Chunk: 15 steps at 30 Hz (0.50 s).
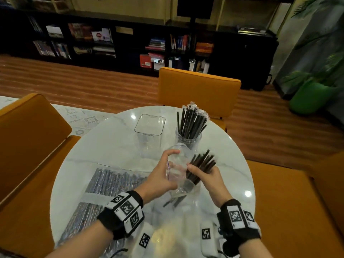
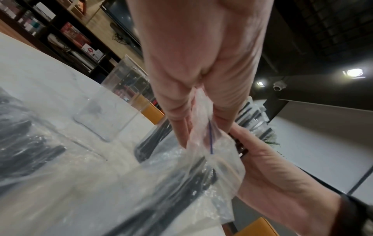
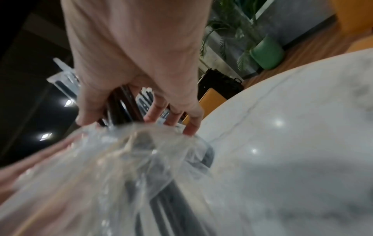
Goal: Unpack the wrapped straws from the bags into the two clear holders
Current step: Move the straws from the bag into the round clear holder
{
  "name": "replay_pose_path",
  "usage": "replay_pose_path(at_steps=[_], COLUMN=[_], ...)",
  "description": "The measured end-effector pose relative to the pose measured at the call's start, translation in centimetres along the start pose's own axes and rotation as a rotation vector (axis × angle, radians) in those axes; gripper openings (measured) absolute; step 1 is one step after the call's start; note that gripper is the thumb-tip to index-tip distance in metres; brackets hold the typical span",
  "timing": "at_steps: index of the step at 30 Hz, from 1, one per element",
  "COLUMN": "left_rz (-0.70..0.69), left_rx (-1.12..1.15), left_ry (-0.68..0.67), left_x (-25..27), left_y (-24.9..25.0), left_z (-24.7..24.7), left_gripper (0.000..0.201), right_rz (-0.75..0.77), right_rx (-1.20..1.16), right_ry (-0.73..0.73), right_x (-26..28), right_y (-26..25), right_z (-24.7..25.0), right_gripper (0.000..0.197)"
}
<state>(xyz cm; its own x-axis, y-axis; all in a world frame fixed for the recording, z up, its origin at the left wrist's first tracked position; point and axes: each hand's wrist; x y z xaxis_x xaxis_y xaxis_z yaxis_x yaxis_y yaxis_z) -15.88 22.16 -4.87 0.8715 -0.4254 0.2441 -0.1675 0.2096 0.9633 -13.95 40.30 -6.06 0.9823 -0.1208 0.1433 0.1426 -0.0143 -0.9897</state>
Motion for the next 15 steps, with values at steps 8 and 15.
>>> replay_pose_path(at_steps=[8, 15], left_rz=[0.278, 0.416], left_rx=[0.000, -0.020], left_ry=[0.039, 0.029], left_x=[-0.7, -3.5], left_y=[-0.4, -0.4], left_z=[-0.9, -4.5], left_gripper=[0.071, 0.064], right_rz=[0.092, 0.367], right_rx=[0.109, -0.087], right_ry=[0.096, 0.265], right_x=[-1.4, -2.6], right_y=[-4.6, -13.2], right_z=[4.2, 7.0], right_gripper=[0.028, 0.026])
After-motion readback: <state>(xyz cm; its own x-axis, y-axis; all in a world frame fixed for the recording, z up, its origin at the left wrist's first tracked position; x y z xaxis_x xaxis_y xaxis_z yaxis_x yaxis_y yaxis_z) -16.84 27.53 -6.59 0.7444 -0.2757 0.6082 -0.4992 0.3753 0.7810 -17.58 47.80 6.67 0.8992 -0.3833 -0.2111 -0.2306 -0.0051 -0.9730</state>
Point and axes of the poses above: each hand's wrist, its own x-axis away from the middle knuckle, its own z-axis out of the back of the hand, y = z × x, and after that the axes turned 3 degrees about z, right-handed
